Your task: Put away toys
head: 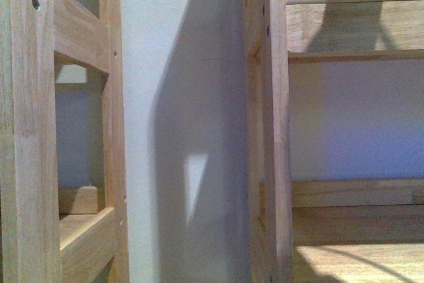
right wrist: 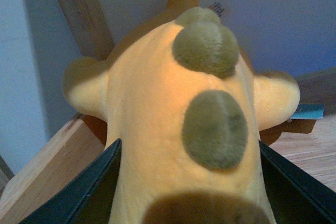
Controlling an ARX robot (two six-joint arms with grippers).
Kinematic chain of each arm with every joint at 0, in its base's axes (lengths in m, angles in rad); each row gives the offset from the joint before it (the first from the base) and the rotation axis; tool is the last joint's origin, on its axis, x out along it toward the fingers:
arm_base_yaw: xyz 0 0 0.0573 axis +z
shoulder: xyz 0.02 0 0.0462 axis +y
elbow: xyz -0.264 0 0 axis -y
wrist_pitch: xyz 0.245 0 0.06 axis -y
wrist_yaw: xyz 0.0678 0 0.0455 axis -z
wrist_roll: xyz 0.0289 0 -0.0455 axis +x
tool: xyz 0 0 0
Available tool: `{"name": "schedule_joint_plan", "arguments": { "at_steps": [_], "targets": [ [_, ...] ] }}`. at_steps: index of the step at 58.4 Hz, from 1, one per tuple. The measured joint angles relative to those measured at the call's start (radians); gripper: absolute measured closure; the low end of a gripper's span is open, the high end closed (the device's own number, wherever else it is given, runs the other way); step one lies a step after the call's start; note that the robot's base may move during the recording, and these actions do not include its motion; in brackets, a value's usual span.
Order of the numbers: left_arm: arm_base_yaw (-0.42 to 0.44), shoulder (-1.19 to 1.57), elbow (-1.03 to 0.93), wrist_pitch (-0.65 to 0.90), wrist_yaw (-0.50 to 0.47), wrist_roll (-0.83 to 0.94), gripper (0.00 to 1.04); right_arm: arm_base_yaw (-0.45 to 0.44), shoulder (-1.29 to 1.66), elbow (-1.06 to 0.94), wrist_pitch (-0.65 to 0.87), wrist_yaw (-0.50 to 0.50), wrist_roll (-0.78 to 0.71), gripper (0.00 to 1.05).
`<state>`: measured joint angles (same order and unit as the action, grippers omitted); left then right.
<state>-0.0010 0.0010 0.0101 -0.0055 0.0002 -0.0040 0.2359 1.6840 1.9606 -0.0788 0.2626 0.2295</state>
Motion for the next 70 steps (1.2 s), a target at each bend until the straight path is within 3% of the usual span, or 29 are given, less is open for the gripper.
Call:
{"name": "schedule_joint_plan", "arguments": {
  "at_steps": [9,20,35,55,70],
  "targets": [
    [0.000,0.000,0.000,0.000,0.000,0.000,0.06,0.006,0.001,0.030,0.000,0.014,-0.026,0.06],
    [0.000,0.000,0.000,0.000,0.000,0.000,0.06,0.017,-0.008,0.053,0.066,0.080,-0.124,0.07],
    [0.000,0.000,0.000,0.000,0.000,0.000,0.06,0.003,-0.138,-0.014,0.035,0.224,-0.241,0.07],
    [0.000,0.000,0.000,0.000,0.000,0.000,0.06,-0.082,-0.458,-0.280,0.006,0.179,-0.248,0.07],
    [0.000,0.000,0.000,0.000,0.000,0.000,0.06,-0.192,-0.861,-0.688,0.031,0.121,-0.212,0.07]
  ]
}}
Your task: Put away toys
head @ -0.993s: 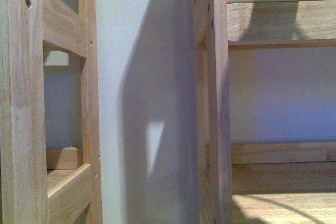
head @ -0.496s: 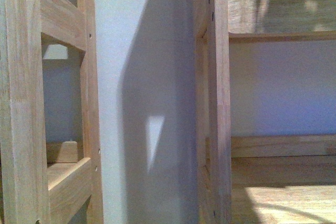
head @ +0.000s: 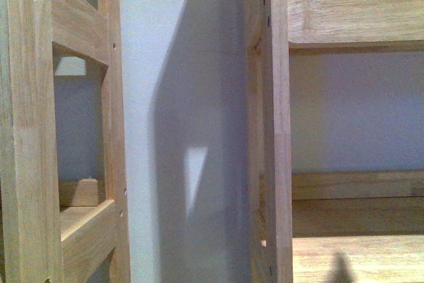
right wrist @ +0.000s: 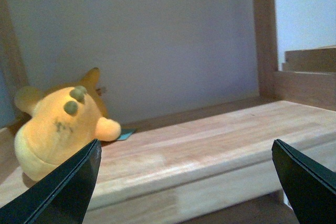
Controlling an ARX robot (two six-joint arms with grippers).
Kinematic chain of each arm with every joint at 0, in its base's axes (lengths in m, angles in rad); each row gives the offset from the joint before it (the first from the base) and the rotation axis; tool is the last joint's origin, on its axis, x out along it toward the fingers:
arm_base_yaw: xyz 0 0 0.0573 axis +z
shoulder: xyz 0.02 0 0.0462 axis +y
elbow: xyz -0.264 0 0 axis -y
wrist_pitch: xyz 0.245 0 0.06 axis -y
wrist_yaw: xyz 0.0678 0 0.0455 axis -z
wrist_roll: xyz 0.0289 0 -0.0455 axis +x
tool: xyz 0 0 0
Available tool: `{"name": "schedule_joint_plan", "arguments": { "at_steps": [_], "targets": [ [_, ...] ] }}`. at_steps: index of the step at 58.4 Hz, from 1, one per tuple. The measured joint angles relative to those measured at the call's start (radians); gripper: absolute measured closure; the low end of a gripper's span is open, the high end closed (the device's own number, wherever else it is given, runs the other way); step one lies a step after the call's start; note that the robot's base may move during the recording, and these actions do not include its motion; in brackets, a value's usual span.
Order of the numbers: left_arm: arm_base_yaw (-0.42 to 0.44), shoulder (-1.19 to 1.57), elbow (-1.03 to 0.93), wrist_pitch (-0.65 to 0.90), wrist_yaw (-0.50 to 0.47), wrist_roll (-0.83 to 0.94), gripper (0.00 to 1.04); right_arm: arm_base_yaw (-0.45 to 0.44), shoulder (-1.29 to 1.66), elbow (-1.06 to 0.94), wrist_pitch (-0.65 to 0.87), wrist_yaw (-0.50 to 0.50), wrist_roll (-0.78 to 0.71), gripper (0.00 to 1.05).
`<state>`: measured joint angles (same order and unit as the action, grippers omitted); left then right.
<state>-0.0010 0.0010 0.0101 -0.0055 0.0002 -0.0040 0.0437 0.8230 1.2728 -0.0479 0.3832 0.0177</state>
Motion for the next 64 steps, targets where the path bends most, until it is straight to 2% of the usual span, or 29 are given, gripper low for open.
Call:
{"name": "schedule_joint_plan", "arguments": {
  "at_steps": [4,10,17,24,31,45,56,57,59,61,64],
  "targets": [
    [0.000,0.000,0.000,0.000,0.000,0.000,0.06,-0.027,-0.092,-0.101,-0.002,-0.005,0.018,0.07],
    [0.000,0.000,0.000,0.000,0.000,0.000,0.06,-0.019,-0.223,-0.274,0.063,0.031,0.020,0.07],
    [0.000,0.000,0.000,0.000,0.000,0.000,0.06,0.091,-0.353,-0.533,0.137,0.113,0.047,0.07],
    [0.000,0.000,0.000,0.000,0.000,0.000,0.06,0.202,-0.434,-0.721,0.132,0.185,0.064,0.07],
    [0.000,0.000,0.000,0.000,0.000,0.000,0.06,0.233,-0.507,-0.866,0.141,0.190,0.079,0.07],
    [0.000,0.000,0.000,0.000,0.000,0.000,0.06,0.222,-0.603,-1.039,0.134,0.200,0.096,0.07],
    [0.000,0.000,0.000,0.000,0.000,0.000,0.06,0.220,-0.610,-1.052,0.131,0.199,0.096,0.07],
    [0.000,0.000,0.000,0.000,0.000,0.000,0.06,0.215,-0.611,-1.051,0.127,0.193,0.095,0.07],
    [0.000,0.000,0.000,0.000,0.000,0.000,0.06,0.173,-0.620,-1.043,0.084,0.069,0.077,0.11],
    [0.000,0.000,0.000,0.000,0.000,0.000,0.06,0.090,-0.632,-1.041,0.024,-0.087,0.048,0.18],
    [0.000,0.000,0.000,0.000,0.000,0.000,0.06,0.019,-0.644,-1.048,0.002,-0.222,0.031,0.24]
  ]
}}
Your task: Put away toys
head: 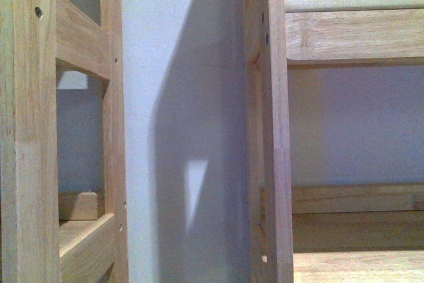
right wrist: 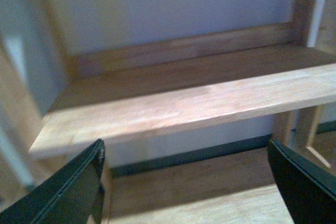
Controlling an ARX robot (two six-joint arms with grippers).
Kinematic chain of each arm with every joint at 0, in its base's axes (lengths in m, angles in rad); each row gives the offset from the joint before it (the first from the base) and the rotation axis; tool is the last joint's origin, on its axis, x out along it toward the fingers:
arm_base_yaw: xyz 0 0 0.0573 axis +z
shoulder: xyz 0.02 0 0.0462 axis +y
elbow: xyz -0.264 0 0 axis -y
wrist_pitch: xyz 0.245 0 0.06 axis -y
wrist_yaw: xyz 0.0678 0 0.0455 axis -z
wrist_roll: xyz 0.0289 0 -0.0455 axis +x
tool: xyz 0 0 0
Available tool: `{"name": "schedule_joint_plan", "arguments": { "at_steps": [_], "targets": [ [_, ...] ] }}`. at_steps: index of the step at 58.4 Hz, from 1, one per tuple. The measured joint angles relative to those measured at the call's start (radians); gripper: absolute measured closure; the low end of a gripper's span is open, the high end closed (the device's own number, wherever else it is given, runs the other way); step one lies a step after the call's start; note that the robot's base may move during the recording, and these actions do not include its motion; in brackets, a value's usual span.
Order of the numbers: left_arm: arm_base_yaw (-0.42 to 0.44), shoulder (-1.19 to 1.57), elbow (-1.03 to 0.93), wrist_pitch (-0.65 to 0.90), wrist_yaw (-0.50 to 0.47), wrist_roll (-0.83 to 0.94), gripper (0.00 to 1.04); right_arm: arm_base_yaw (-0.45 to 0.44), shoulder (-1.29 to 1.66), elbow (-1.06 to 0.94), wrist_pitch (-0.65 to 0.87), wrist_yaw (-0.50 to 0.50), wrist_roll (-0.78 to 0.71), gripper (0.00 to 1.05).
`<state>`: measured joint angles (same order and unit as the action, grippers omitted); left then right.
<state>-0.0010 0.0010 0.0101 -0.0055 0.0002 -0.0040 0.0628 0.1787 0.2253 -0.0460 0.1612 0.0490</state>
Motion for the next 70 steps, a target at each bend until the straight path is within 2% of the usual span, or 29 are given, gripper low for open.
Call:
{"name": "schedule_joint_plan", "arguments": {
  "at_steps": [3,6,28,70],
  "targets": [
    [0.000,0.000,0.000,0.000,0.000,0.000,0.06,-0.042,-0.011,-0.013,-0.001,-0.100,-0.015,0.33],
    [0.000,0.000,0.000,0.000,0.000,0.000,0.06,-0.052,-0.024,-0.029,0.001,-0.150,-0.024,0.41],
    [0.000,0.000,0.000,0.000,0.000,0.000,0.06,-0.059,-0.085,-0.123,0.026,-0.159,-0.040,1.02],
    [0.000,0.000,0.000,0.000,0.000,0.000,0.06,-0.060,-0.170,-0.211,0.042,-0.159,-0.043,1.01]
  ]
}}
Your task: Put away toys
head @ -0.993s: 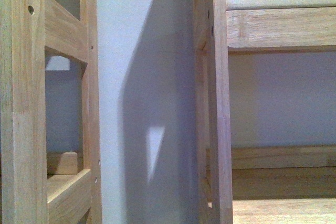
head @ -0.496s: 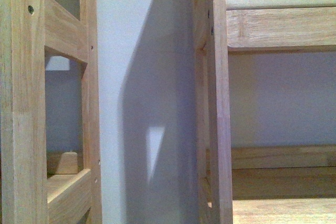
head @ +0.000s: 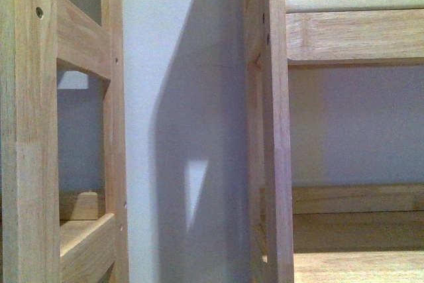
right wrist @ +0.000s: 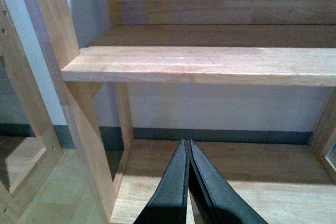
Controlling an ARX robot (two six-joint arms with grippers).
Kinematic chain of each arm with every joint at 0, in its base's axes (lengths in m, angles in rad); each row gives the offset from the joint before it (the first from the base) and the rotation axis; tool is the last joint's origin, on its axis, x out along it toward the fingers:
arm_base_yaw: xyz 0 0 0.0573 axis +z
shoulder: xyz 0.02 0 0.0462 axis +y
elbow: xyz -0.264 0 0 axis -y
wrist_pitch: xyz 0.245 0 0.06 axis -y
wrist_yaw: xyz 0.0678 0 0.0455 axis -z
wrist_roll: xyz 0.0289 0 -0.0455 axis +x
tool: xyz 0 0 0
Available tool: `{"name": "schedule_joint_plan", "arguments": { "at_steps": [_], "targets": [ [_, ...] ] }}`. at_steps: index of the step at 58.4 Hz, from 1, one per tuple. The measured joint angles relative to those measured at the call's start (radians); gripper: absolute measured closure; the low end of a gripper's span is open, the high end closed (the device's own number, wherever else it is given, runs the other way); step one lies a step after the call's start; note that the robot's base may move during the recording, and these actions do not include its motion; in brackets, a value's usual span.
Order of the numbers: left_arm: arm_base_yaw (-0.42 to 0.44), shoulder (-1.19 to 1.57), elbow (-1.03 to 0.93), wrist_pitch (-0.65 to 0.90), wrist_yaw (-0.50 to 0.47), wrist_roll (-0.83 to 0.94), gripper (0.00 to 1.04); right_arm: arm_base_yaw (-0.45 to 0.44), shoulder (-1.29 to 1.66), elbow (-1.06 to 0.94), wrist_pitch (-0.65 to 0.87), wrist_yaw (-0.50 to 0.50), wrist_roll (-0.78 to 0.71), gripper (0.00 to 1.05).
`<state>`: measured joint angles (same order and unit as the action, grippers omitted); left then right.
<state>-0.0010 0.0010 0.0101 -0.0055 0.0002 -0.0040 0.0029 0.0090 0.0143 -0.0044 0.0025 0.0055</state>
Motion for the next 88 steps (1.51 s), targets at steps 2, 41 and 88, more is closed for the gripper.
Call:
{"name": "schedule_joint_plan", "arguments": {
  "at_steps": [2,41,88],
  "targets": [
    [0.000,0.000,0.000,0.000,0.000,0.000,0.06,0.000,0.000,0.000,0.000,-0.001,0.000,1.01],
    [0.000,0.000,0.000,0.000,0.000,0.000,0.06,0.000,-0.002,0.000,0.000,0.000,-0.002,0.18],
    [0.000,0.000,0.000,0.000,0.000,0.000,0.06,0.000,-0.002,0.000,0.000,0.000,-0.002,0.07]
  ]
}}
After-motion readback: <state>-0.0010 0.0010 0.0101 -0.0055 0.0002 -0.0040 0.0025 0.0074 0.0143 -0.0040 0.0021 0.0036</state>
